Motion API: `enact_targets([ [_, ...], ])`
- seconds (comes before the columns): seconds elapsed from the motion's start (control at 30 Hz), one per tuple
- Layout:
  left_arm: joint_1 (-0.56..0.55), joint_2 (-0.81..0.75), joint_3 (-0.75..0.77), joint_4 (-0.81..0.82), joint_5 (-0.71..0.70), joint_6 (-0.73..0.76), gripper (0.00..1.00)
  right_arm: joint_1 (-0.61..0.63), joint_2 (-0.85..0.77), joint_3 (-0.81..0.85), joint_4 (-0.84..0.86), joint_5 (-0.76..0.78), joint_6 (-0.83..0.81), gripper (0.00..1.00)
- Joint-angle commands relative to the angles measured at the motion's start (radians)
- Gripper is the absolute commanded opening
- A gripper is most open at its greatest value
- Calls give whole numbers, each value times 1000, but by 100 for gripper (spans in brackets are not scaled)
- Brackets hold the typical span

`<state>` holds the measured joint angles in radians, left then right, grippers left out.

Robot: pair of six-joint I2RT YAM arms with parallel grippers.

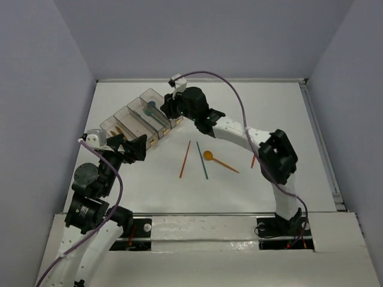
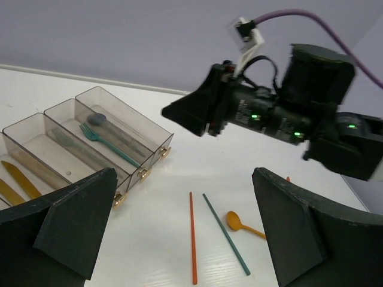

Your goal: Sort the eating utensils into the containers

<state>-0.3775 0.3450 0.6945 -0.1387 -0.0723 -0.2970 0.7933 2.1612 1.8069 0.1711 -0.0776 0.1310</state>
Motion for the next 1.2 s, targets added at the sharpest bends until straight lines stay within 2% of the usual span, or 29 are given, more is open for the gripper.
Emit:
enact_targets([
  [0.0, 6, 0, 20, 53, 20, 7, 99, -35, -307, -310, -71, 73, 48, 39],
  [0.07, 6, -8, 20, 53, 22, 9, 99, -60, -424, -458, -199, 111, 94, 38],
  [0.1, 6, -11, 20, 53, 22, 9, 99, -60, -425, -458, -250, 111, 107, 38],
  [0.13, 6, -12, 20, 53, 22, 9, 99, -74, -492, -530, -295, 116, 119, 38],
  [0.23, 6, -21, 22, 53, 25, 10, 99, -83, -581, -613, -540, 131, 168, 39],
  [0.4, -3, -35, 20, 50, 20, 10, 99, -83, -650, -707, -732, 197, 190, 44],
  [0.57, -3, -46, 20, 50, 19, 10, 99, -112, -614, -785, -740, 147, 141, 50],
  [0.83, -12, -49, 17, 50, 20, 7, 99, -121, -493, -755, -716, 165, 76, 57],
  [1.07, -12, -40, 19, 50, 23, 7, 99, -121, -406, -699, -696, 177, 47, 57],
  [1.17, -12, -40, 17, 50, 20, 7, 99, -141, -377, -684, -688, 164, 32, 47],
])
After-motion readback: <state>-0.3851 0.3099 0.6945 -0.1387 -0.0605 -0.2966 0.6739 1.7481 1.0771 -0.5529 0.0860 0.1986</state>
